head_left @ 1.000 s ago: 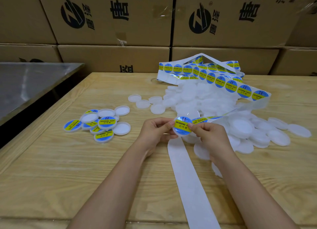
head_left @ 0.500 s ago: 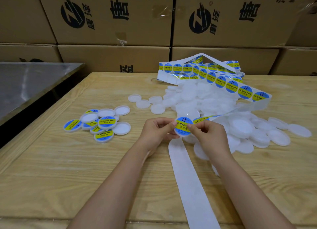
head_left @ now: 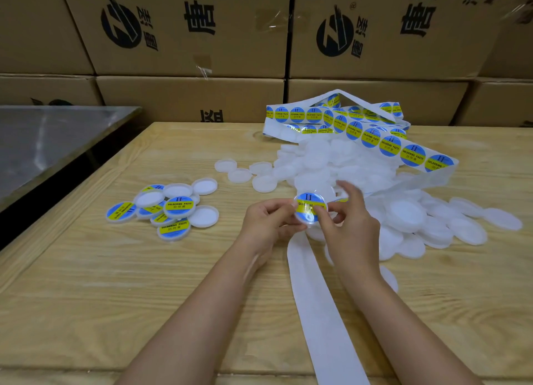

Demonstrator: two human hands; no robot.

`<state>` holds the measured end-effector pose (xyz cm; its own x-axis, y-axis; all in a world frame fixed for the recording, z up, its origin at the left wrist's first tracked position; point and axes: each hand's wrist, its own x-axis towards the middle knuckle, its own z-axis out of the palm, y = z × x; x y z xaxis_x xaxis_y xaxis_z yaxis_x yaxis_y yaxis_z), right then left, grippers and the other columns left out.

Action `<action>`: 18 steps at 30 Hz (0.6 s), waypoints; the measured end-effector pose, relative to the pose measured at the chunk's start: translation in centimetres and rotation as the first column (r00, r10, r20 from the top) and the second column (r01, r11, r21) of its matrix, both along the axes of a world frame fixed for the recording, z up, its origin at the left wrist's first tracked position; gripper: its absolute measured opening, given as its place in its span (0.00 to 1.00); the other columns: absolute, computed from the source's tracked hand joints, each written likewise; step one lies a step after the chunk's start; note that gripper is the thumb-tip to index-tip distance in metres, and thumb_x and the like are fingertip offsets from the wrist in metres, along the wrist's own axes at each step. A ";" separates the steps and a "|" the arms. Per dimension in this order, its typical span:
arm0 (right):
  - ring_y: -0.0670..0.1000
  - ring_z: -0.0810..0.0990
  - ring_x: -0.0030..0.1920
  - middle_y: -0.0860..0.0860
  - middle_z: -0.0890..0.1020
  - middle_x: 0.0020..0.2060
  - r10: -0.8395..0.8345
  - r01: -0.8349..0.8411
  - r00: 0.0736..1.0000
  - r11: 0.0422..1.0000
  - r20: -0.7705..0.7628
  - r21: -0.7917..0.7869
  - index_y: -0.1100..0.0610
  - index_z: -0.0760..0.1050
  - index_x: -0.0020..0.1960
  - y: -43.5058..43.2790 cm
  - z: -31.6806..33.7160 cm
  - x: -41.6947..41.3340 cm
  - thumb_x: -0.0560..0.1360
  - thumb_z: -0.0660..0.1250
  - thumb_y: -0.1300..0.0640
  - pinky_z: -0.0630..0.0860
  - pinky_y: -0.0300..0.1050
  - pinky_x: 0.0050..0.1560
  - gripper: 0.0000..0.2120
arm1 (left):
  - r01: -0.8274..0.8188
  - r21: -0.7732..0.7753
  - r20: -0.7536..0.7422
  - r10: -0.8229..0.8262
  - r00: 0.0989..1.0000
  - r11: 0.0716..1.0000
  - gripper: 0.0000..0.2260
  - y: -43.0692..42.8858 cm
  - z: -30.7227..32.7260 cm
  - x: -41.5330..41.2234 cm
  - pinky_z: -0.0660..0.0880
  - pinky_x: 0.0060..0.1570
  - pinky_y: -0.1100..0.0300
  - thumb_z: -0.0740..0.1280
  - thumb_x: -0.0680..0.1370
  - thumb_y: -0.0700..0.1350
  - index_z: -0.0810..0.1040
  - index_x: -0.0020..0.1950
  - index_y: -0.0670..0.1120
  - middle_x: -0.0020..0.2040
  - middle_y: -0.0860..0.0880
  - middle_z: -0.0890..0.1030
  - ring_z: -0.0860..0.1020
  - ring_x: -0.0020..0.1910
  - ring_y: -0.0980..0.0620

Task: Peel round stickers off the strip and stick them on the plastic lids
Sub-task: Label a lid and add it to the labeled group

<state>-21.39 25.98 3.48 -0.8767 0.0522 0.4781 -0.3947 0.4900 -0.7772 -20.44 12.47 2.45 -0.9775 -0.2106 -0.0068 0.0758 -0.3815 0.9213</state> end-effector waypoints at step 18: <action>0.43 0.77 0.38 0.47 0.77 0.36 -0.012 0.033 0.994 0.979 0.107 -0.199 0.52 0.67 0.41 -0.6 -0.4 -0.3 0.70 0.72 0.45 0.68 0.30 0.34 0.16 | 0.183 -0.027 -0.030 -0.184 0.983 0.983 0.09 0.2 -0.4 0.1 0.81 0.43 0.54 0.69 0.69 0.41 0.78 0.45 0.37 0.41 0.40 0.82 0.81 0.39 0.46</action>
